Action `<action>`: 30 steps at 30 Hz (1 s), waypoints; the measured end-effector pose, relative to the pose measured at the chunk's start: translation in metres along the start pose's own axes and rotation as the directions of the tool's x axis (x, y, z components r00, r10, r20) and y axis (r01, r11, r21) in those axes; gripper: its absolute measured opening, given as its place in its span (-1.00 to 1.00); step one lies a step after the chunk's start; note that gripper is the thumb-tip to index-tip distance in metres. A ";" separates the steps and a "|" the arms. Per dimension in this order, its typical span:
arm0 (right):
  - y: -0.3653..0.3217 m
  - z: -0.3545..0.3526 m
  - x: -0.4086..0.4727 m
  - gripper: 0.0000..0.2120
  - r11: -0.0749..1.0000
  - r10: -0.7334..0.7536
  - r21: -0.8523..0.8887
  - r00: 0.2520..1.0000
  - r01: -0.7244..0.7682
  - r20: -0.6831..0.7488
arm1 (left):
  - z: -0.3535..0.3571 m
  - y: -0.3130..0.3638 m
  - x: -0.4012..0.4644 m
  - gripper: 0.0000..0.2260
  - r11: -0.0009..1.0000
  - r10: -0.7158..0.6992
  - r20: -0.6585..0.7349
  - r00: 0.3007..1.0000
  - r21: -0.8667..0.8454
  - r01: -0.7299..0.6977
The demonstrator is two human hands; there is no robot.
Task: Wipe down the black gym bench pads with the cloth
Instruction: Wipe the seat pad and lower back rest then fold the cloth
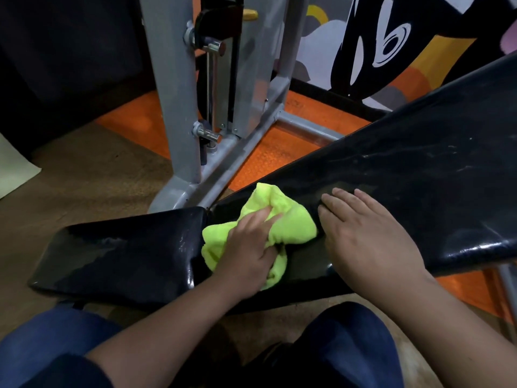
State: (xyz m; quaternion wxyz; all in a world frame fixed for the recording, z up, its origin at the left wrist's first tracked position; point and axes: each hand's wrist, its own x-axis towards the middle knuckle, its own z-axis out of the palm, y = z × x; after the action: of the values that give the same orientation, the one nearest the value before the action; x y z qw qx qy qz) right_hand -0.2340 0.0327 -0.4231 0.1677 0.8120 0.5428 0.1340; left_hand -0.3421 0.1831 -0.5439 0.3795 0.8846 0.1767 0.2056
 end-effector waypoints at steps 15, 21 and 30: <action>-0.002 0.003 0.001 -0.53 0.998 0.033 0.063 0.999 -0.031 -0.037 | -0.006 0.003 0.023 -0.47 0.993 -0.095 0.022 0.995 -0.066 0.096; -0.003 0.000 0.003 -0.56 0.997 0.033 0.069 0.999 -0.031 -0.037 | 0.000 0.008 0.034 -0.50 0.989 -0.135 -0.025 0.991 -0.059 0.133; -0.004 0.001 0.002 -0.58 0.997 0.039 0.068 0.999 -0.037 -0.036 | -0.001 0.002 0.040 -0.50 0.992 -0.123 0.019 0.992 -0.036 0.123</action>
State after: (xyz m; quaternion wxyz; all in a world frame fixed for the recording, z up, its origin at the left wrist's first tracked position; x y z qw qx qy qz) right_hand -0.2363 0.0355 -0.4256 0.1277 0.8247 0.5344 0.1340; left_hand -0.3078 0.2007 -0.5326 0.4094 0.8664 0.2239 0.1778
